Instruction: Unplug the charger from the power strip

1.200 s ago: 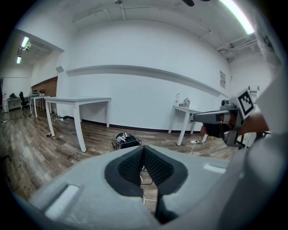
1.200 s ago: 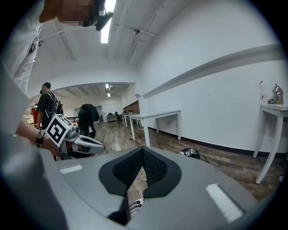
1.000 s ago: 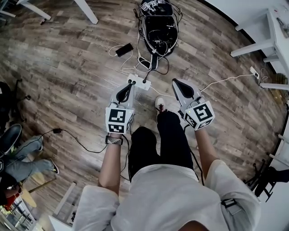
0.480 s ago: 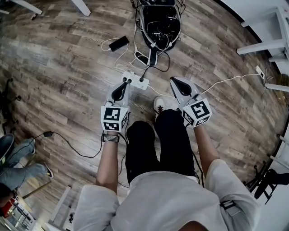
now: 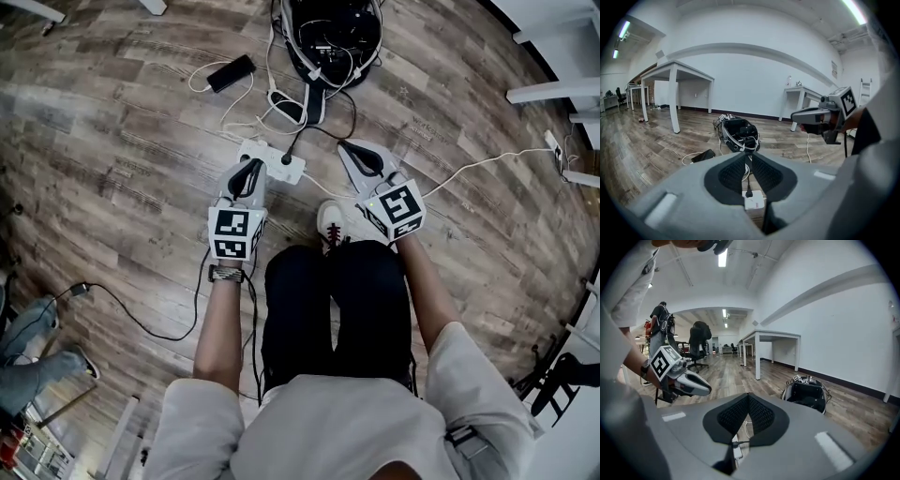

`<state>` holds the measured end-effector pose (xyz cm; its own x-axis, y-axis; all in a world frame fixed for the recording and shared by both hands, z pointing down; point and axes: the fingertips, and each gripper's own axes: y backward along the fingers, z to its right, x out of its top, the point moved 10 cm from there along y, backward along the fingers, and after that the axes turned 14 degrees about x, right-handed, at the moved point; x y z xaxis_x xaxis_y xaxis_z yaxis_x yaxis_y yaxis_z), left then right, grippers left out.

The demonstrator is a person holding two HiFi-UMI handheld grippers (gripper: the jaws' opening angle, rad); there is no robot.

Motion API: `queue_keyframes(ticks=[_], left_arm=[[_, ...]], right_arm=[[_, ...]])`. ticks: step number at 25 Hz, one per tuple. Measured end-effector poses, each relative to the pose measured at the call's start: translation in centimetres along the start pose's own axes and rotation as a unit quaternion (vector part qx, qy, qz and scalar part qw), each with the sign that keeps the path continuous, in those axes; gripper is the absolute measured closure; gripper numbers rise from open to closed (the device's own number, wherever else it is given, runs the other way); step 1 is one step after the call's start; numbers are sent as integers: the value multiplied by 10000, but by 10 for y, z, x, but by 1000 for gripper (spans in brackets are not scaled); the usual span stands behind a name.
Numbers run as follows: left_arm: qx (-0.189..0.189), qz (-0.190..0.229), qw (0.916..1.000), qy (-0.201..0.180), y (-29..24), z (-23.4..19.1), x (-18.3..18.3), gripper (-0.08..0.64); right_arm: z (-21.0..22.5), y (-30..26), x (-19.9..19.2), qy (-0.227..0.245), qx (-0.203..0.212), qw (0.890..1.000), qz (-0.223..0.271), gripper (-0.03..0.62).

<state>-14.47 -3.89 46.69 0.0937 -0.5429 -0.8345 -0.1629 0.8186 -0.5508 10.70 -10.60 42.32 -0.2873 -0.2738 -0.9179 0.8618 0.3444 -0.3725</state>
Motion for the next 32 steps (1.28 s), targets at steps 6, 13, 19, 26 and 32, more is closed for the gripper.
queue_keyframes(ticks=[6,13,19,26,32], left_arm=[[50,-63,10000,-21,-33,-2,-61,521],[-15,-161,9998,-152,-57,-1,-108,507],[-83,-269,9995,-111,-79,4,-142,460],[-209,-442,9988,-86,-100,8,-182,425],[-324,-512,9982,43,-124,25,-216,394]], right_arm=[[9,-37,-68,-58,31,10000,22,591],[1,-58,-136,-384,72,9992,-46,591],[-1,-78,-174,-486,225,9985,-148,591],[4,-107,-225,-666,275,9972,-216,591],[4,-123,-270,-815,462,9944,-492,591]])
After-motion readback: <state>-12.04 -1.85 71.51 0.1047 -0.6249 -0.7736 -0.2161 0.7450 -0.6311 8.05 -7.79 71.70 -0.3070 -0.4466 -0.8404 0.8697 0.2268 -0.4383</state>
